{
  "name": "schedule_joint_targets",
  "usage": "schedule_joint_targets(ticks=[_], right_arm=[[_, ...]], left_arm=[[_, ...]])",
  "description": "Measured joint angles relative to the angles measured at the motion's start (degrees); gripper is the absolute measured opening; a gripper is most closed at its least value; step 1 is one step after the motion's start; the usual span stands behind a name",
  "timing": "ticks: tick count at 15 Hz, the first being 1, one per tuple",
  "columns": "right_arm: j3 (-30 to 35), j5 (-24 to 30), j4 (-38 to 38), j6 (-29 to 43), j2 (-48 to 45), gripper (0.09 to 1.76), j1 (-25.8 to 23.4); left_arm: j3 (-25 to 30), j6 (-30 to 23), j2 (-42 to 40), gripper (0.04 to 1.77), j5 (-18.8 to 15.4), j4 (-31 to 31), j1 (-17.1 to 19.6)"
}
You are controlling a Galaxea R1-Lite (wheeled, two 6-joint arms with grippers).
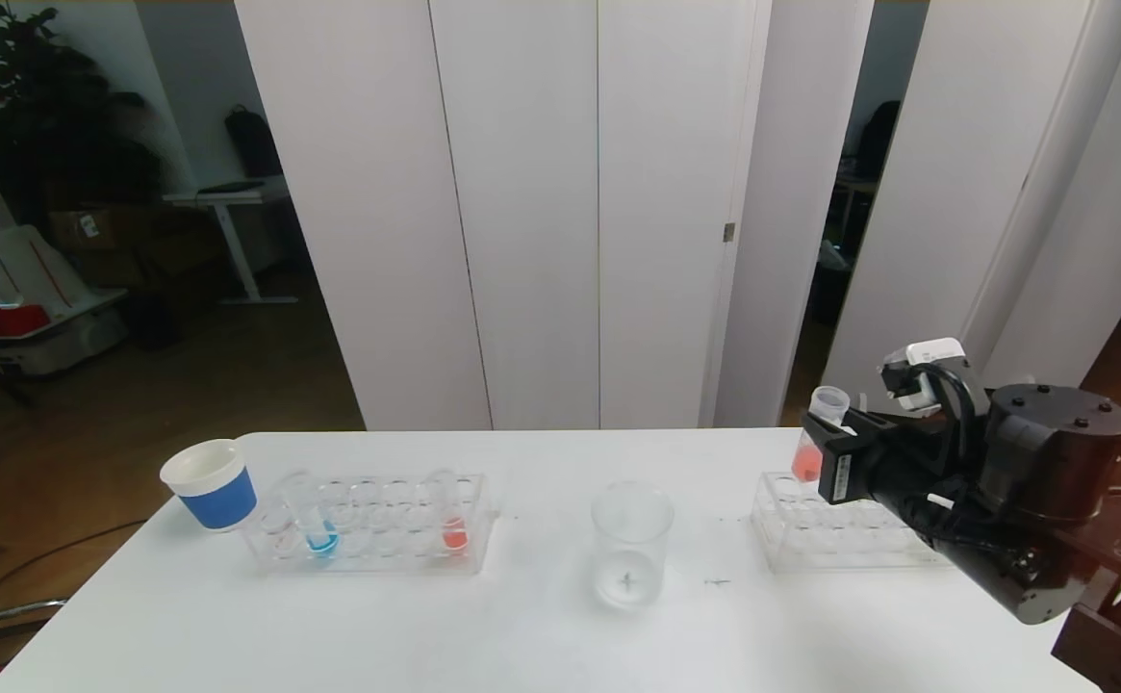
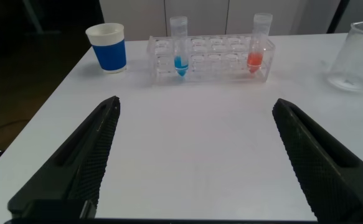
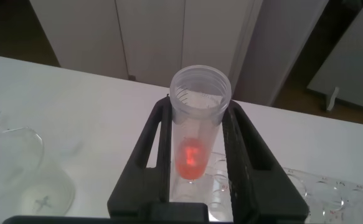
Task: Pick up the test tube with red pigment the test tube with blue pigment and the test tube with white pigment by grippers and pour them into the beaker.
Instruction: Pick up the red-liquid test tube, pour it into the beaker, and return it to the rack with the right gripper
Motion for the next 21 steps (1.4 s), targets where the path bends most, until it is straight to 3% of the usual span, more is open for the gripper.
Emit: schedule_joint_targets(ticks=[6, 10, 12, 18, 21], right_arm=[[-11.65, 3.15, 13.49, 0.2, -2.6, 0.59, -1.13], [-21.2, 14.52, 21.66, 0.68, -2.6, 0.59, -3.36], [-24.69, 17.66, 24.48, 0.71, -1.88, 0.59, -3.86], [-31.09, 28.68, 24.37, -0.45, 3.22, 0.59, -3.44], [-31.28, 34.99, 24.17, -7.41, 5.18, 0.59, -3.44]], left_arm=[[0.0, 0.0, 0.0, 1.75, -0.02, 0.0, 0.0], [0.0, 0.02, 0.0, 1.75, 0.0, 0.02, 0.0], [0.0, 0.0, 0.0, 1.75, 0.0, 0.02, 0.0], [0.0, 0.0, 0.0, 1.75, -0.02, 0.0, 0.0], [0.0, 0.0, 0.0, 1.75, -0.02, 0.02, 0.0]])
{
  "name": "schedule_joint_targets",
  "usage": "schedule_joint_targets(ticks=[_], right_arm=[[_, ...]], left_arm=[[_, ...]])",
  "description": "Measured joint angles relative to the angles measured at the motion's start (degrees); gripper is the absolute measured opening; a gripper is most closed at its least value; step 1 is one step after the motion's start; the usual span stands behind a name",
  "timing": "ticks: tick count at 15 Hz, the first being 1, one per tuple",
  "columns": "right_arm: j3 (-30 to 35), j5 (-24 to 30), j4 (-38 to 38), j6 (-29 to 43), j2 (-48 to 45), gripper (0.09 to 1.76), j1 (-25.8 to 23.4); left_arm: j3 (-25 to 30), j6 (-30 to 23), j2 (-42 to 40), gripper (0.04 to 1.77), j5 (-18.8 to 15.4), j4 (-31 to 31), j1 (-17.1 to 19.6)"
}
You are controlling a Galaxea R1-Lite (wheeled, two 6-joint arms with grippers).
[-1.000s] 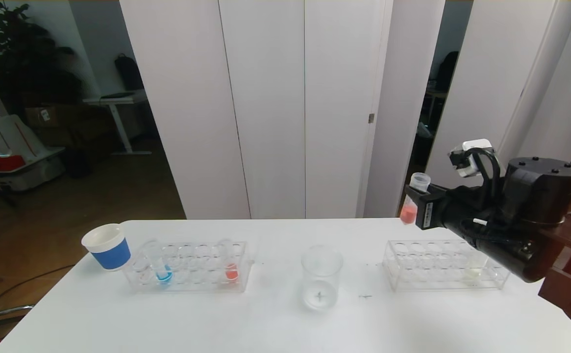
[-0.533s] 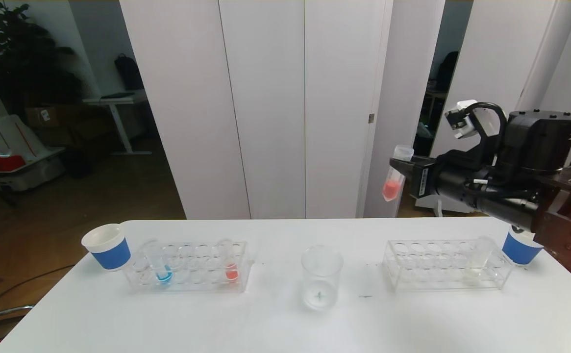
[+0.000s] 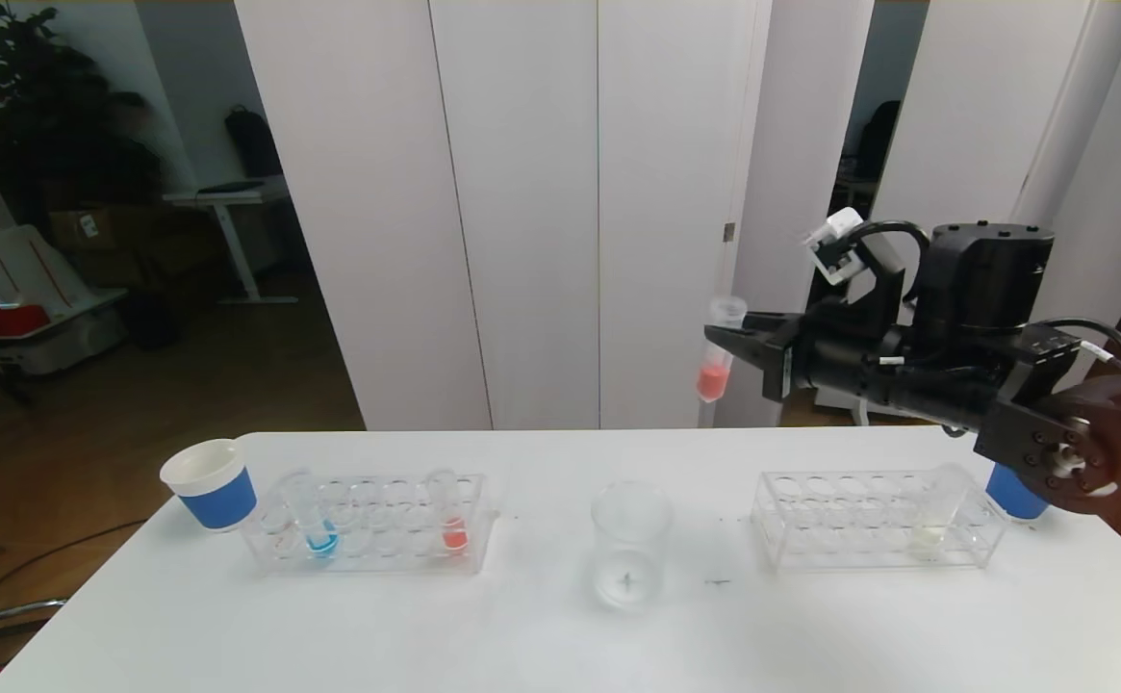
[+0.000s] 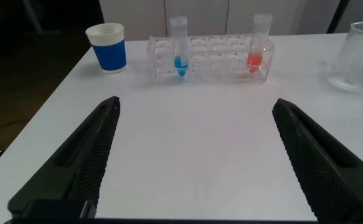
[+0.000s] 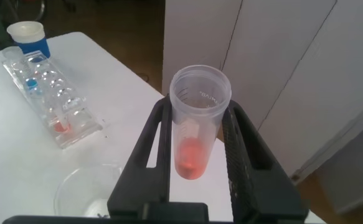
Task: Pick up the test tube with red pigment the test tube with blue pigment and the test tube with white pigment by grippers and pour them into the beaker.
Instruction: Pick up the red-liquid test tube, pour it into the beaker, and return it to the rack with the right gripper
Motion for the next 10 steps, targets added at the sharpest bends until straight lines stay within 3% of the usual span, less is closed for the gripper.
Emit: schedule_joint_targets(ticks=[4, 10], right_arm=[[0.79, 1.19, -1.44, -6.08, 1.79, 0.59, 1.82], [5.13, 3.75, -17.43, -9.89, 4.38, 0.59, 4.9]], left_arm=[[0.0, 0.0, 0.0, 1.75, 0.02, -0.02, 0.0], [0.0, 0.0, 0.0, 1.75, 0.02, -0.02, 0.0]])
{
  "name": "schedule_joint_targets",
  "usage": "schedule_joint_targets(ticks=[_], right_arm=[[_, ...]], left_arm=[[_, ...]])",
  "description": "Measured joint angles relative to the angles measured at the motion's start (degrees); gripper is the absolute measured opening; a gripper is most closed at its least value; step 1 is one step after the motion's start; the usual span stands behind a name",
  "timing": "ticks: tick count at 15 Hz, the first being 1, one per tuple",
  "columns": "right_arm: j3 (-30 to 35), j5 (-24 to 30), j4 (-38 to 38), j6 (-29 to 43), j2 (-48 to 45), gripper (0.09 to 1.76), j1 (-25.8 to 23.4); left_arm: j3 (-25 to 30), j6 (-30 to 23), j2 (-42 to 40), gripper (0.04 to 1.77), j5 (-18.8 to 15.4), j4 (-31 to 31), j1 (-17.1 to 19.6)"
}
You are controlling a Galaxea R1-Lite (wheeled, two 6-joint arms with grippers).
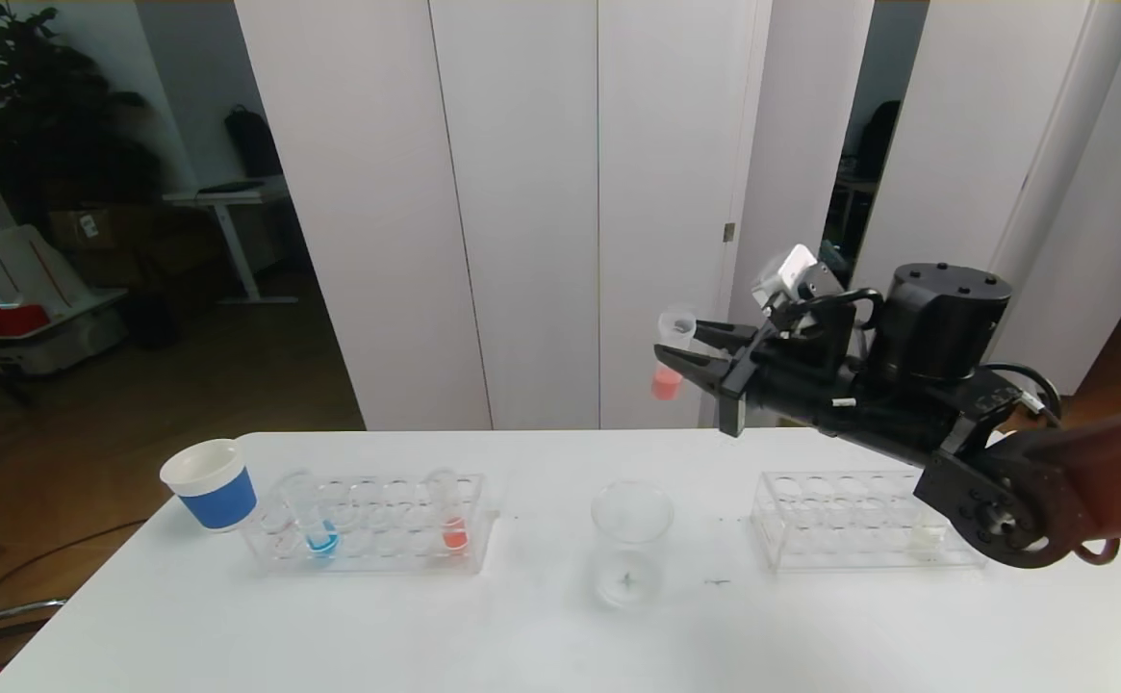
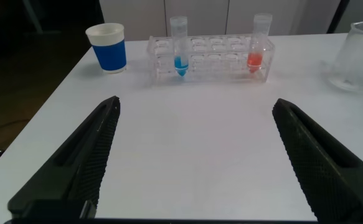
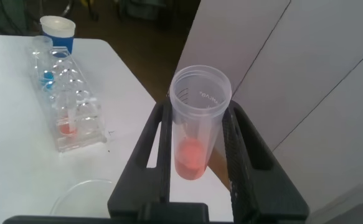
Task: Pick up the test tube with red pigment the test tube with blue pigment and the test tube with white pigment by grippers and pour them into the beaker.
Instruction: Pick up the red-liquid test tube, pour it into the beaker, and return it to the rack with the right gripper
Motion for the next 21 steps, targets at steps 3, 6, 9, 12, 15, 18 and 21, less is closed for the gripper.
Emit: schedule_joint_targets(ticks=[3, 6, 9, 12, 15, 18, 21], right_arm=[[2.3, 4.74, -2.47, -3.06, 0.63, 0.59, 0.11], [4.02, 9.37, -4.46, -7.39, 0.83, 0.59, -0.59], [4.96, 13.12, -5.07, -12.61, 0.96, 0.59, -1.73], [5.07, 15.17, -4.82, -18.88, 1.24, 0.59, -2.16], [4.77, 16.63, -4.33, -24.73, 1.93, 0.59, -2.65], [4.33, 17.51, -4.44, -29.96, 2.89, 0.59, -2.78], [4.02, 17.62, -4.43, -35.04, 3.64, 0.59, -2.79]], left_arm=[[0.0, 0.0, 0.0, 1.75, -0.02, 0.02, 0.0], [0.0, 0.0, 0.0, 1.75, 0.0, 0.02, 0.0], [0.0, 0.0, 0.0, 1.75, -0.02, 0.02, 0.0], [0.0, 0.0, 0.0, 1.75, -0.02, 0.0, 0.0], [0.0, 0.0, 0.0, 1.75, -0.02, 0.02, 0.0], [0.0, 0.0, 0.0, 1.75, -0.02, 0.02, 0.0], [0.0, 0.0, 0.0, 1.75, 0.0, 0.02, 0.0]])
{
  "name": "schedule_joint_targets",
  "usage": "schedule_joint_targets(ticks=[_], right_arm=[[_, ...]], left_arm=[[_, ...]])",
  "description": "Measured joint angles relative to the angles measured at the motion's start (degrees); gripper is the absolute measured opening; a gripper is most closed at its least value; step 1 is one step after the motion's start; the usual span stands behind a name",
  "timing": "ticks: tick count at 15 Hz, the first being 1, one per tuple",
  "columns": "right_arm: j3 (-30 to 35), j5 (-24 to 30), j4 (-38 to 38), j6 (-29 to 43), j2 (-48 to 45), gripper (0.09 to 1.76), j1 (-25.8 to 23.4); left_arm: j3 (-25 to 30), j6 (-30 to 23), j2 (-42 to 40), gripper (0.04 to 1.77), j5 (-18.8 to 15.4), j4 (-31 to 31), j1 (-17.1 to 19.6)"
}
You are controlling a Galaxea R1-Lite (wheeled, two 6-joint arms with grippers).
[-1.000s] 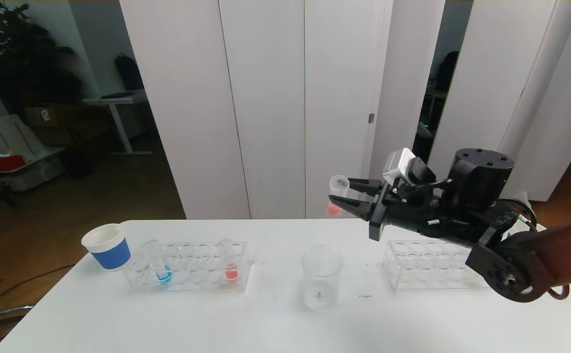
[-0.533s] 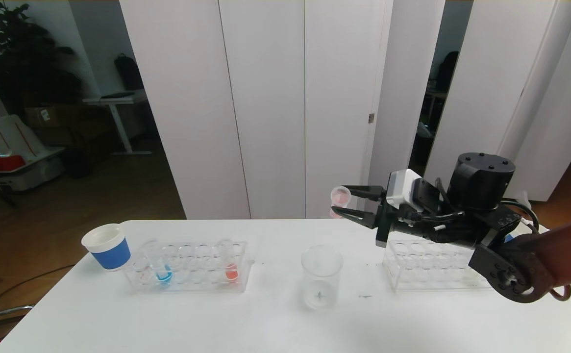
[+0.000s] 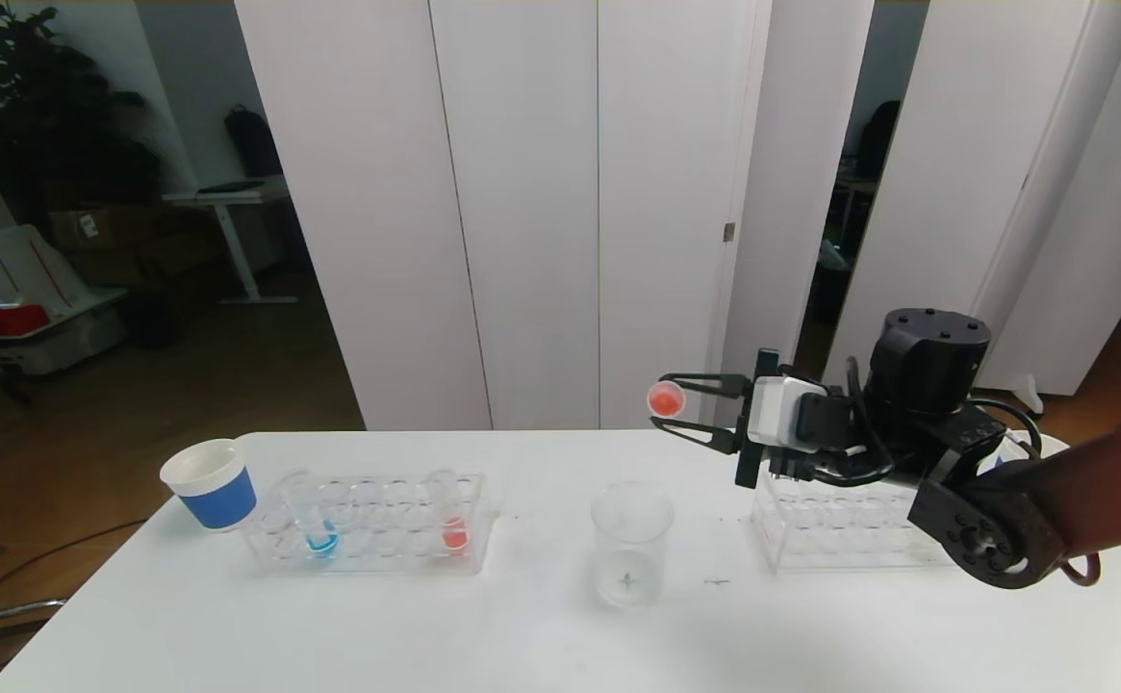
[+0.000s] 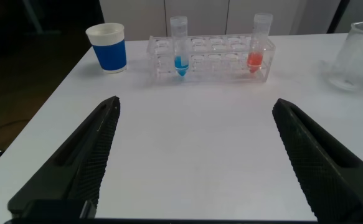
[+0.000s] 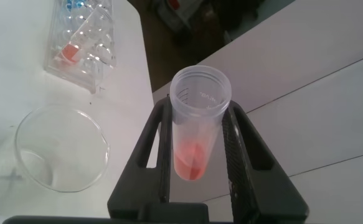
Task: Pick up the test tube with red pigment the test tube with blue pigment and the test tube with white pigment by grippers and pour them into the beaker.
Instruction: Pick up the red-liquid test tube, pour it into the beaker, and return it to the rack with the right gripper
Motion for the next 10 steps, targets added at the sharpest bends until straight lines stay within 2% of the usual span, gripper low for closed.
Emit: schedule_joint_targets(ticks=[4, 10], right_arm=[[-0.33, 1.68, 2.52, -7.58, 0.68, 0.59, 0.0], [-0.66, 2.84, 3.11, -14.69, 0.82, 0.59, -0.73]], left_arm=[[0.0, 0.02, 0.0, 1.75, 0.0, 0.0, 0.0], [0.0, 0.0, 0.0, 1.75, -0.02, 0.0, 0.0]])
